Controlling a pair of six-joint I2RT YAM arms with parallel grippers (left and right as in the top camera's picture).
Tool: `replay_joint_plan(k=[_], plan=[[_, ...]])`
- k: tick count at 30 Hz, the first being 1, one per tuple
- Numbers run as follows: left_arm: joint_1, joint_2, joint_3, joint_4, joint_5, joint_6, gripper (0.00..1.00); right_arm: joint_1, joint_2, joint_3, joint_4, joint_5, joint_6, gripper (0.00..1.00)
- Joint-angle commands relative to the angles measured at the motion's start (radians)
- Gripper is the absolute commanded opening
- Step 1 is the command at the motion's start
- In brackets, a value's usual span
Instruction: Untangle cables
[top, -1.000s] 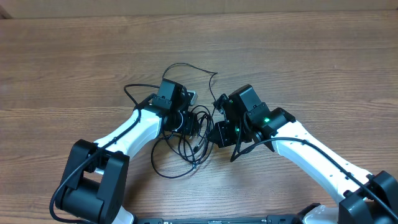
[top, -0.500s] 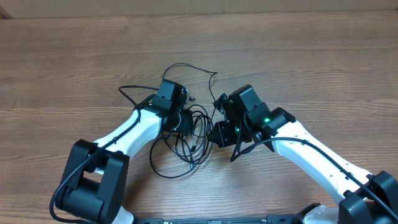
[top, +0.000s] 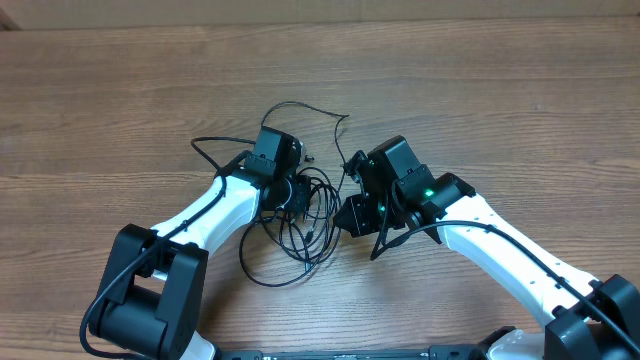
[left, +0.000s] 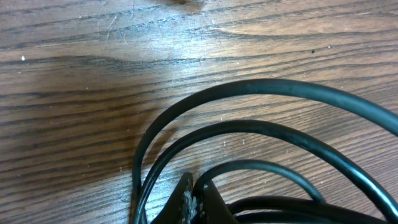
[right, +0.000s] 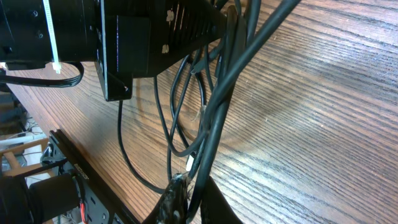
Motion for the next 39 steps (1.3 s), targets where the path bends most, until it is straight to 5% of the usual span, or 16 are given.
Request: replay_joint_plan(k=[1,16,22,25,27,31,37,39], plan=[[0.011,-0.061,0.003,0.001,0.017,0.023,0.04,-0.001,0.003,-0.008,0.005,0.004,-0.008,0.07],[0.018,-0.589,0.004,0.002,0.045,-0.012,0.04,-0.001,0.003,-0.008,0.005,0.048,-0.003,0.06],[0.018,-0.825,0.004,-0.027,-0.2,-0.087,0.04,-0.001,0.003,-0.008,-0.008,0.09,0.004,0.05],[0.018,-0.877,0.004,-0.04,-0.197,-0.092,0.04,-0.001,0.003,-0.008,-0.012,0.113,0.04,0.06],[0.018,-0.881,0.004,-0.072,-0.187,-0.089,0.04,-0.004,0.003,-0.008,-0.008,0.119,0.05,0.2],[0.018,-0.864,0.004,-0.15,-0.166,-0.04,0.04,-0.032,0.002,0.024,-0.034,-0.025,0.022,0.3],[0.018,-0.762,0.004,-0.212,0.084,0.208,0.04,-0.111,-0.003,0.099,-0.024,-0.311,-0.033,0.72],[0.018,-0.727,0.004,-0.213,0.138,0.247,0.04,-0.12,-0.002,0.099,-0.006,-0.312,-0.013,0.74]])
